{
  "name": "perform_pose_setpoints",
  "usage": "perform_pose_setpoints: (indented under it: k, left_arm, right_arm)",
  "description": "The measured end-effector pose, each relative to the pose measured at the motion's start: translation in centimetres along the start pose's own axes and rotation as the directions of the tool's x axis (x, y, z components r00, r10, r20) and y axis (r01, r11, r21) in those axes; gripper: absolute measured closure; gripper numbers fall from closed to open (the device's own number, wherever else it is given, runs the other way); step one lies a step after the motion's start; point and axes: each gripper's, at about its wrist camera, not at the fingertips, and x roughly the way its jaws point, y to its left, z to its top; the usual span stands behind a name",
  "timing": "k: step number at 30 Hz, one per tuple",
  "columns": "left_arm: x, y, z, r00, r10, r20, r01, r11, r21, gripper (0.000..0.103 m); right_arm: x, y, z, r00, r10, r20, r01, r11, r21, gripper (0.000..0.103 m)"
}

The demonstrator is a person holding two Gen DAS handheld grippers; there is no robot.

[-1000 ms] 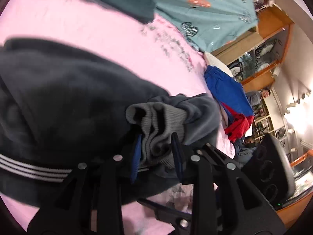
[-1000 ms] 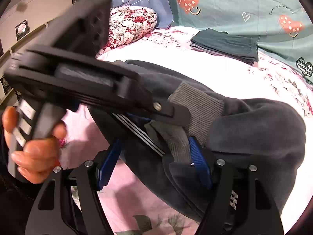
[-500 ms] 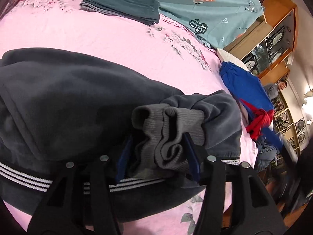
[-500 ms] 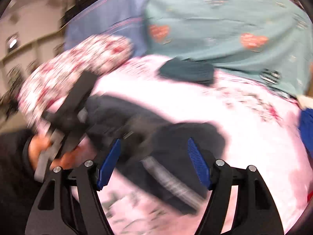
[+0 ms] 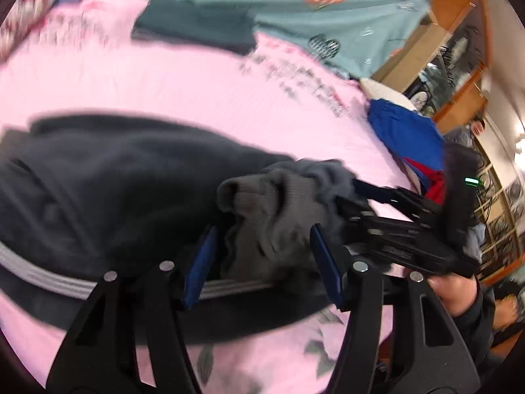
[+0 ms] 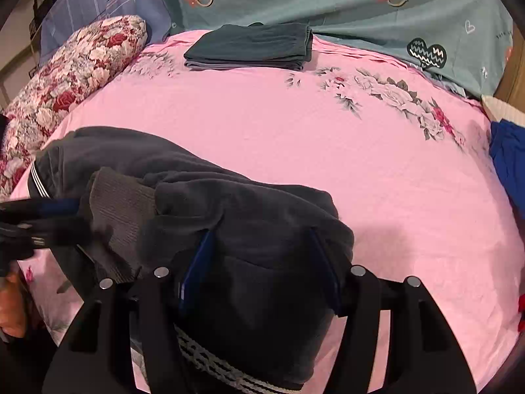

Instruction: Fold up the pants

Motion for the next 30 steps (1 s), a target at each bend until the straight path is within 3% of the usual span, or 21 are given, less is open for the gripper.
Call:
perform_pose_setpoints:
  k: [4, 8, 11, 13, 15, 18, 20, 24, 26, 29, 30]
  left_arm:
    - [-2.8, -3.1, 0.5, 0.996, -0.028, 0.09, 0.02, 0.996, 0.09, 0.02]
    - [1.2, -3.9, 1.3, 0.998, 0.036, 0.045, -0.041, 0.992, 0.116, 0.021]
    - [4.3, 0.0, 1.4, 0.994, 0.104, -0.029, -0.104, 0.995, -0.002, 0.029]
    - [4.8, 1.7, 1.0, 0.996, 0.074, -0.04, -0.075, 0.996, -0.037, 0.029]
    - [4.3, 1.2, 0.7, 0.994, 0.11, -0.021, -0.11, 0.994, 0.004, 0.029]
    - [4.0, 0.9, 0.4, 0.985, 0.173, -0.003, -0.172, 0.984, 0.045, 0.027]
    - [4.1, 1.5, 0.5, 0.986, 0.168, -0.014, -0.168, 0.985, 0.025, 0.027]
    - [4.1, 1.4, 0.4, 0.983, 0.184, -0.012, -0.183, 0.983, 0.029, 0.027]
    - [3.8, 1.2, 0.5, 0.984, 0.179, -0.011, -0.179, 0.983, 0.032, 0.026]
    - [3.4, 1.3, 0.5, 0.988, 0.151, 0.0, -0.151, 0.988, 0.023, 0.021]
    - [3.5, 1.4, 0.6, 0.989, 0.145, -0.001, -0.145, 0.989, 0.019, 0.021]
  right_arm:
    - [0.7, -0.2, 0.6, 1.0, -0.012, -0.002, 0.012, 1.0, -0.004, 0.039]
    - [-0.5, -0.4, 0.3, 0.999, 0.007, 0.031, -0.007, 1.0, 0.012, 0.039]
    - [-3.2, -1.3, -1.1, 0.998, 0.009, 0.058, -0.01, 1.0, 0.023, 0.039]
    - [-5.1, -1.9, -2.3, 0.996, -0.016, 0.087, 0.015, 1.0, 0.013, 0.039]
    - [-6.6, -2.2, -3.1, 0.993, -0.035, 0.111, 0.035, 0.999, 0.003, 0.039]
    - [-5.6, -0.6, -4.1, 0.999, -0.038, 0.034, 0.04, 0.997, -0.068, 0.039]
    - [-2.7, 1.2, -5.1, 0.997, -0.038, -0.061, 0.03, 0.991, -0.129, 0.036]
    - [-2.5, 0.7, -4.5, 0.998, -0.024, -0.053, 0.02, 0.997, -0.074, 0.033]
    - [-3.3, 1.0, -4.2, 0.998, -0.043, -0.048, 0.038, 0.994, -0.099, 0.033]
    - [-4.8, 1.5, -3.8, 0.998, -0.051, 0.029, 0.054, 0.993, -0.103, 0.033]
    - [-4.1, 1.6, -3.8, 0.999, -0.052, 0.003, 0.052, 0.992, -0.113, 0.033]
